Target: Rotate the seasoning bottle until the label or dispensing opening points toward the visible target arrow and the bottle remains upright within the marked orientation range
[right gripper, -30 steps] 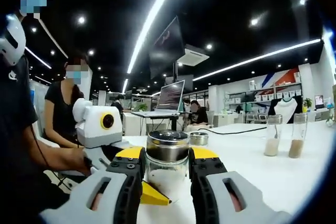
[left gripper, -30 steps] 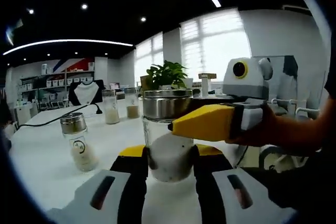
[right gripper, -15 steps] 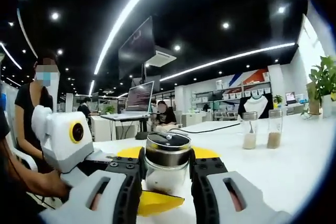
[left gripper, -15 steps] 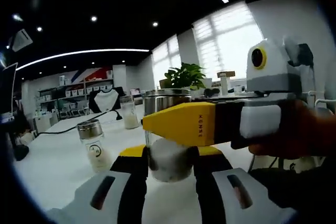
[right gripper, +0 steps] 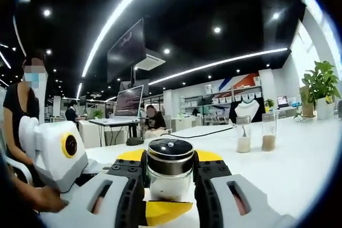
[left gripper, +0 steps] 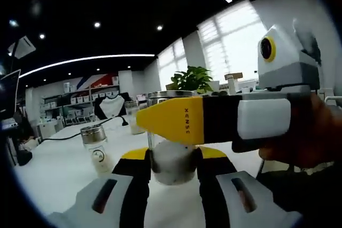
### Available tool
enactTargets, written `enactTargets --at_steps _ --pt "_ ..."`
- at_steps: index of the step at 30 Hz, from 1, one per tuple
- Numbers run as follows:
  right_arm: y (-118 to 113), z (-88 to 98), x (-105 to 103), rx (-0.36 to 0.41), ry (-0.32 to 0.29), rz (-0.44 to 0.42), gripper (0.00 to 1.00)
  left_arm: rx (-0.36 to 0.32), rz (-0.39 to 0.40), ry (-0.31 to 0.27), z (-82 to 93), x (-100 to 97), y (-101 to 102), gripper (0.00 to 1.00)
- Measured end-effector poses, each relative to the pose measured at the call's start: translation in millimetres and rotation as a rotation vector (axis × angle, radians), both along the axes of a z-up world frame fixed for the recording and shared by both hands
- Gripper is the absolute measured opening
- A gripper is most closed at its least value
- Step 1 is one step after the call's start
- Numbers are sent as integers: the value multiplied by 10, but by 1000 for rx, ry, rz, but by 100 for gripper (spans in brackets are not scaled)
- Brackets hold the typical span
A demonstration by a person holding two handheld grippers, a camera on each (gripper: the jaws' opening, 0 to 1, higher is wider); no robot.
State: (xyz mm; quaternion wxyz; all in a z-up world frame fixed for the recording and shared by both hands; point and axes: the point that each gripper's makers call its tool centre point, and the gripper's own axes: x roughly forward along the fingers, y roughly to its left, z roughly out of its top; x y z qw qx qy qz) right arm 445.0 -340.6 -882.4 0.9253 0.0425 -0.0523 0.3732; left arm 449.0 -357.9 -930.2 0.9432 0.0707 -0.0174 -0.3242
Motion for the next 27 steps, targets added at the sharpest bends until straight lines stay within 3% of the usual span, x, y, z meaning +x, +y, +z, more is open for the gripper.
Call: enactTargets --at_steps 4,10,17,20,22,27 --pt "-27 0 3 20 25 76 31 -48 -89 51 -7 -40 -36 36" --pt "63 20 -94 -73 -45 175 31 -80 -159 97 -6 -69 -58 36" --pt "88 123 -227 -69 -75 317 31 -137 -269 99 76 -180 -64 37" --pt "105 117 -255 -90 -82 352 31 -125 -283 94 72 -205 -78 36" --pt "94 117 -271 -94 -91 383 31 -70 -275 44 76 -221 -78 36" --pt "69 81 -234 -55 -25 385 32 -9 -230 16 51 -203 -52 36"
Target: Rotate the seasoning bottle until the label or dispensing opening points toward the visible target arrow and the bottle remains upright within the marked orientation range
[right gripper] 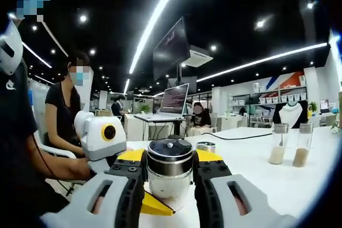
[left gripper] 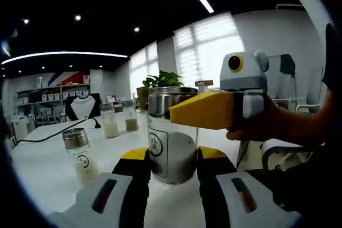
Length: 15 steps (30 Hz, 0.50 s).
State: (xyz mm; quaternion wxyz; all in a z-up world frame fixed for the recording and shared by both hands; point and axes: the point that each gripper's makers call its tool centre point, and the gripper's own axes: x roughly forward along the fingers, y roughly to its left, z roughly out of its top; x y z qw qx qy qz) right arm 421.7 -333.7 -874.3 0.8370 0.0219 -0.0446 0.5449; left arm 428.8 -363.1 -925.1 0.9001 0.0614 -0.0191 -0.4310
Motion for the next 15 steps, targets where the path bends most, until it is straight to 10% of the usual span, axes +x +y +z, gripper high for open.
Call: enactTargets --at_steps 15 --pt "71 21 76 39 -36 -196 32 -15 141 -20 13 85 79 35"
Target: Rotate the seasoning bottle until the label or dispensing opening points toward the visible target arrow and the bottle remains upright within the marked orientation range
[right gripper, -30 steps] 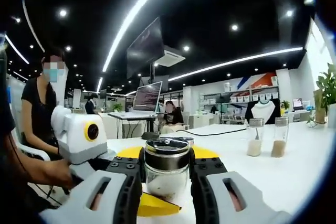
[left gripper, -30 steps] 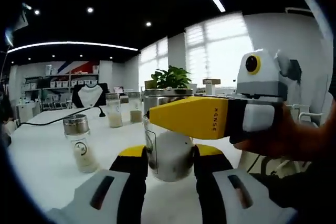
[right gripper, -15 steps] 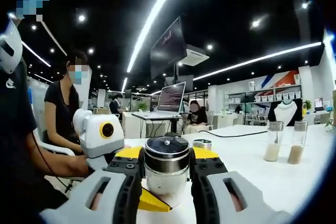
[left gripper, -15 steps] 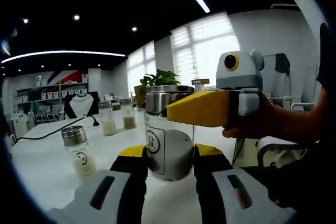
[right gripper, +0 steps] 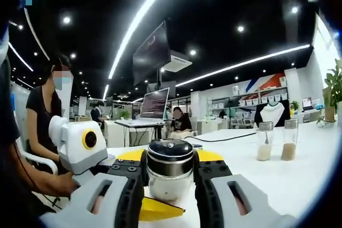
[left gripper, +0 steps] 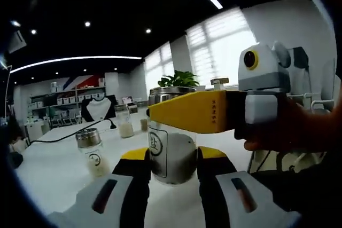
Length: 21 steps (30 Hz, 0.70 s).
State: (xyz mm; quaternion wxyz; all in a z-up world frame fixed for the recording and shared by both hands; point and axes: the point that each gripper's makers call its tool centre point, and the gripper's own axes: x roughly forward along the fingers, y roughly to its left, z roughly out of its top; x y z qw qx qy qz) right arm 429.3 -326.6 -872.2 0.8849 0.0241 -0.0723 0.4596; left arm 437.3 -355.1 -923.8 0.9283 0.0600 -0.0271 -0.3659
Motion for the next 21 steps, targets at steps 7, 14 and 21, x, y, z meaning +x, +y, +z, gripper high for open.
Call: enactTargets --at_steps 7,14,21 --pt "-23 -5 23 2 22 -40 32 -22 0 22 -5 -8 -3 35" --pt "-48 -13 49 3 -4 -126 32 -38 53 18 -10 30 -12 35" --pt "-56 -55 118 -13 -10 -235 33 -1 159 -25 -38 87 15 35"
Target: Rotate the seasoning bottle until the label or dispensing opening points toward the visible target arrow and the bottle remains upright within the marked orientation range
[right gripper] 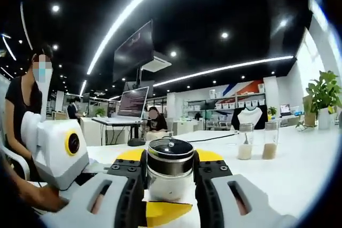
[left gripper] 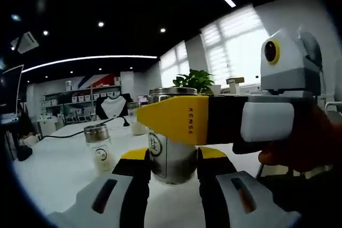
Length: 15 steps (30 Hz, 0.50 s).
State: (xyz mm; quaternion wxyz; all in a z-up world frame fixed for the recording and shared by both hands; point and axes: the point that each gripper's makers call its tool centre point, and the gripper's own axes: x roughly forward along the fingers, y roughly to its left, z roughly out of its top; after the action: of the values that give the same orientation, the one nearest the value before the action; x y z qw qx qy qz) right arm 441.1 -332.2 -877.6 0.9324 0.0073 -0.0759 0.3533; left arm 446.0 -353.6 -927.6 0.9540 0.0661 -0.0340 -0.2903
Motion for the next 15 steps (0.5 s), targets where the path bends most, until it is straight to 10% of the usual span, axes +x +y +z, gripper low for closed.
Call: enactTargets --at_steps 6,15 --pt "-26 -41 34 -19 19 -36 33 8 -9 -5 -31 33 -4 36" --pt "-58 61 -59 18 17 126 32 -36 -209 -3 71 -71 -97 36"
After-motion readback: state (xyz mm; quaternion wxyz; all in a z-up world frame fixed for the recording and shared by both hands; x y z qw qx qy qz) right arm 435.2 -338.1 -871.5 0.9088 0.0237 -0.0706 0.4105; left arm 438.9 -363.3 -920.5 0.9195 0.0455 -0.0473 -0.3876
